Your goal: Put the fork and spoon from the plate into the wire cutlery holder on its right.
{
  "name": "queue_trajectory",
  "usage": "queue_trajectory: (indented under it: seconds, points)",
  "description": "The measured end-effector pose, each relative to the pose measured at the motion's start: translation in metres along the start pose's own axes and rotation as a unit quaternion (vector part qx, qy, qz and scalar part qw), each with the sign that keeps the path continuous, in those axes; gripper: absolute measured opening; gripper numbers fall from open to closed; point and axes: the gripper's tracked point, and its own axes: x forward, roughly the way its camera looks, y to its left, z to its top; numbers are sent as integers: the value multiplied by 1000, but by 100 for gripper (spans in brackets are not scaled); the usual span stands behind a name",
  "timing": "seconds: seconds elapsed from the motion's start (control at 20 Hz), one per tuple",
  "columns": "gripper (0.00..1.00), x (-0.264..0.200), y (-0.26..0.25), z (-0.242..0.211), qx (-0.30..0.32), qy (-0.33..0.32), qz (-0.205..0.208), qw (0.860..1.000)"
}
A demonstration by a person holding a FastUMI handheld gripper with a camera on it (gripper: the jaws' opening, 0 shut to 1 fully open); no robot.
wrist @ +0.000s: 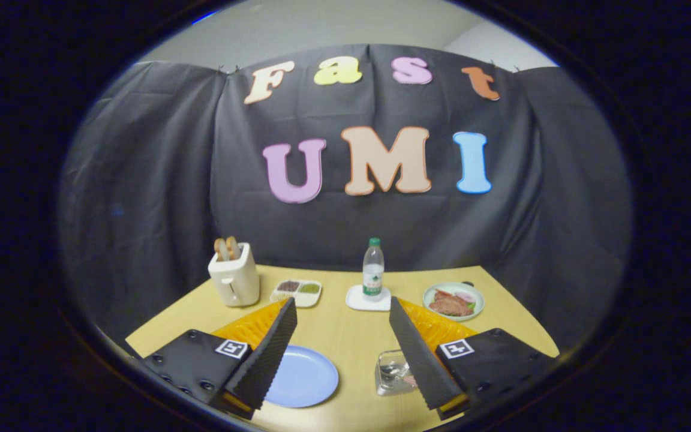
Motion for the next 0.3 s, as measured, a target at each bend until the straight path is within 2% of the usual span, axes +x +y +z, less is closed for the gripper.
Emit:
queue_trajectory:
  seconds: [0.15,0.3]
  points:
    - [99,-10,-11,13,-15,-46,-31,998]
    - [99,-17,-7,12,-26,-54,-37,998]
